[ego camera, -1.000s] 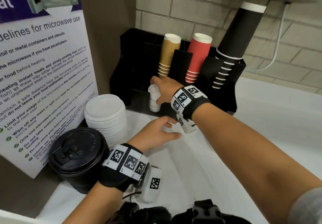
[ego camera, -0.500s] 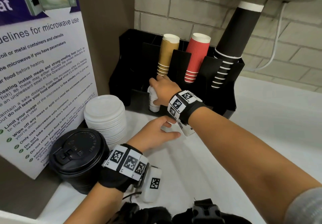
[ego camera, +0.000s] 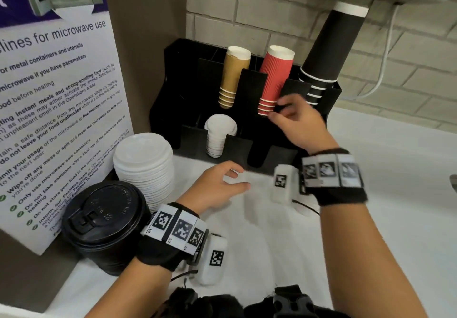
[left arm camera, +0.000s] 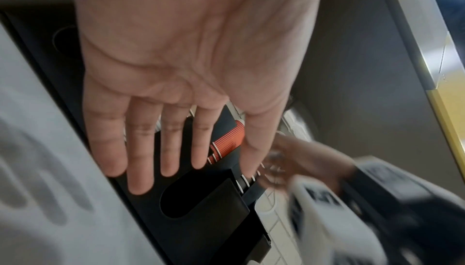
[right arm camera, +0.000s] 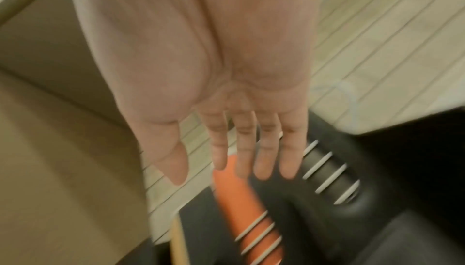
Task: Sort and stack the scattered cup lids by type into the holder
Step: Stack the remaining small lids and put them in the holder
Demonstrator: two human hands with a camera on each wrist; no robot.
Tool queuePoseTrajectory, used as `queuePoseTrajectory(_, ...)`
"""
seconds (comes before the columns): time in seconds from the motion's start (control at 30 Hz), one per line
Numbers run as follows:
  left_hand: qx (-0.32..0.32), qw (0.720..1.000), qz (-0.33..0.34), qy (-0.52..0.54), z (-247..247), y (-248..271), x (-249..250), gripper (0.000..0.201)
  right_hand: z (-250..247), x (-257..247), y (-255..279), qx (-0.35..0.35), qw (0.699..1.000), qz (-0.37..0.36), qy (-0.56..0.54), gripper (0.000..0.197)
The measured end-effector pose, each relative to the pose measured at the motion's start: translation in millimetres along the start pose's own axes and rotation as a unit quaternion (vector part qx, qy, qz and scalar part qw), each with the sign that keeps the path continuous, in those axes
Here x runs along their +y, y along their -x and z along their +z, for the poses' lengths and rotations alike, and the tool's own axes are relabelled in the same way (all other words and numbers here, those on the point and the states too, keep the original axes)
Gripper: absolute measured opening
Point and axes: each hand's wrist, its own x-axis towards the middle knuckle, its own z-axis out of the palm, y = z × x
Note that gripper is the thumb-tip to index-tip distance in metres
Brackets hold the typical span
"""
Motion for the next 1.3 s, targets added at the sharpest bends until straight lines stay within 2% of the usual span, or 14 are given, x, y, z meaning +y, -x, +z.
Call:
queuePoseTrajectory(0.13,0.021,1.0,0.001,0.004,3.0,-1.2,-1.5,0.028,-42.4,47.8,45.7,-0.014,0.987,0.147,0.065,0.038)
queuePoseTrajectory(0.23,0.018,1.0,0.003,-0.003,5.5,-1.8,-1.8,0.026,-48.1,67.2,72.7,-0.052,0.97,0.208,0.118,0.056)
queuePoseTrajectory(0.37,0.009,1.0,0.003,0.0,7.5,-1.0,-0.8,0.025,-38.0,76.3,83.3,-0.098,0.955,0.246,0.129,0.073)
queuePoseTrajectory(0.6,0.013,1.0,0.004,-0.007,6.2,-2.4,0.0,0.024,-25.3,80.6,79.0,-0.113,0.942,0.281,0.147,0.073)
queuePoseTrajectory(0.83,0.013,1.0,0.014,-0.005,5.1,0.2,-0.2,0.025,-32.5,74.1,79.5,-0.073,0.952,0.257,0.149,0.075)
queuePoseTrajectory(0.93,0.016,0.999,0.044,0.005,5.1,3.4,4.8,0.027,-40.6,61.6,77.0,-0.052,0.972,0.206,0.099,0.076)
queuePoseTrajectory(1.0,0.011,0.997,0.074,0.028,6.1,5.8,9.6,0.041,-39.9,45.5,75.2,-0.05,0.984,0.163,0.042,0.072)
queuePoseTrajectory(1.07,-0.003,0.992,0.105,0.066,7.9,8.5,14.7,0.067,-30.3,25.4,74.1,-0.076,0.987,0.131,-0.045,0.067)
queuePoseTrajectory(1.13,-0.012,0.985,0.129,0.111,10.4,9.7,18.4,0.088,-14.8,8.3,73.9,-0.129,0.977,0.112,-0.131,0.064)
queuePoseTrajectory(1.2,-0.006,0.977,0.155,0.147,12.0,10.1,20.5,0.096,-0.2,-3.4,73.8,-0.175,0.963,0.099,-0.181,0.066)
queuePoseTrajectory(1.3,0.023,0.964,0.181,0.195,10.6,11.9,22.0,0.089,8.7,-10.4,72.5,-0.204,0.952,0.09,-0.211,0.065)
